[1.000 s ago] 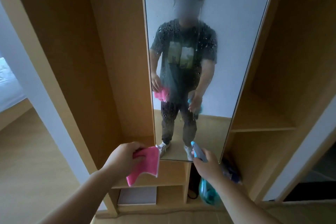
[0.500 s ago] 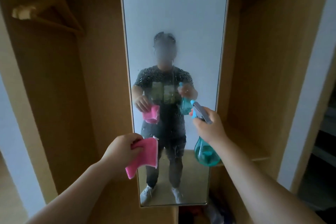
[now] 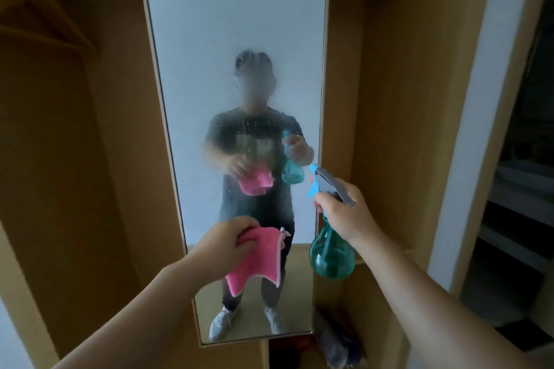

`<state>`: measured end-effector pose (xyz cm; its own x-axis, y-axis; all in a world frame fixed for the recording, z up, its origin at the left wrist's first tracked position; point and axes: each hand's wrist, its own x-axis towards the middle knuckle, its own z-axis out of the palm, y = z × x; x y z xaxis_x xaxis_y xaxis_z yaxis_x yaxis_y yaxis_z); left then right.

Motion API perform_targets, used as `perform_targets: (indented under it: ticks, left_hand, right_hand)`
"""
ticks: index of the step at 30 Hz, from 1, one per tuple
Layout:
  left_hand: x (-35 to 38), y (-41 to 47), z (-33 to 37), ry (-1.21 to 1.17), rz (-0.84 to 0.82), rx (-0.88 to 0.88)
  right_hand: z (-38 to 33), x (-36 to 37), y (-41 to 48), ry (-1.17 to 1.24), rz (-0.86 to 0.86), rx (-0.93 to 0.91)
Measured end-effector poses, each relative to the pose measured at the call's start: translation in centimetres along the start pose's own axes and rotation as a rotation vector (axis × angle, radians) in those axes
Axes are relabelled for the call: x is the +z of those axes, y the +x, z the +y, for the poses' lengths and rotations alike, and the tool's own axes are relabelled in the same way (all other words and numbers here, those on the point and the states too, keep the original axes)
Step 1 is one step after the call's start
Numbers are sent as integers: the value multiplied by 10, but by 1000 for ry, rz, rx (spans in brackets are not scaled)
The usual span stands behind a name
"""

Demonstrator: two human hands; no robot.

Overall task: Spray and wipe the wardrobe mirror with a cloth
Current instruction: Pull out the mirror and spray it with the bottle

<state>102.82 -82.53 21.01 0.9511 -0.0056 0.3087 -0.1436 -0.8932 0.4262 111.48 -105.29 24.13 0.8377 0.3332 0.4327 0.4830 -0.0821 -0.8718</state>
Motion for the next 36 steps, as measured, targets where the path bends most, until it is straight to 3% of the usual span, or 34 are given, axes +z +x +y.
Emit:
perform_targets:
  ticks: [6,15,26,31,36]
  left_hand:
    - [55,29,39,-45,-40,132]
    - [108,61,66,-255,-153,246]
    - [149,105,66,-134,-261,417]
    - [172,137,80,-126,-159,389]
    - [208,175,105,-111,-48,196]
  right_hand:
    - [23,-38,-14,-14,-12,-126]
    - [49,-49,-10,46,4,-133]
    - [80,-69,13,76,2,-80]
    - [108,-97,38,115,37,-42]
    - [144,-144,67,186,-34,57]
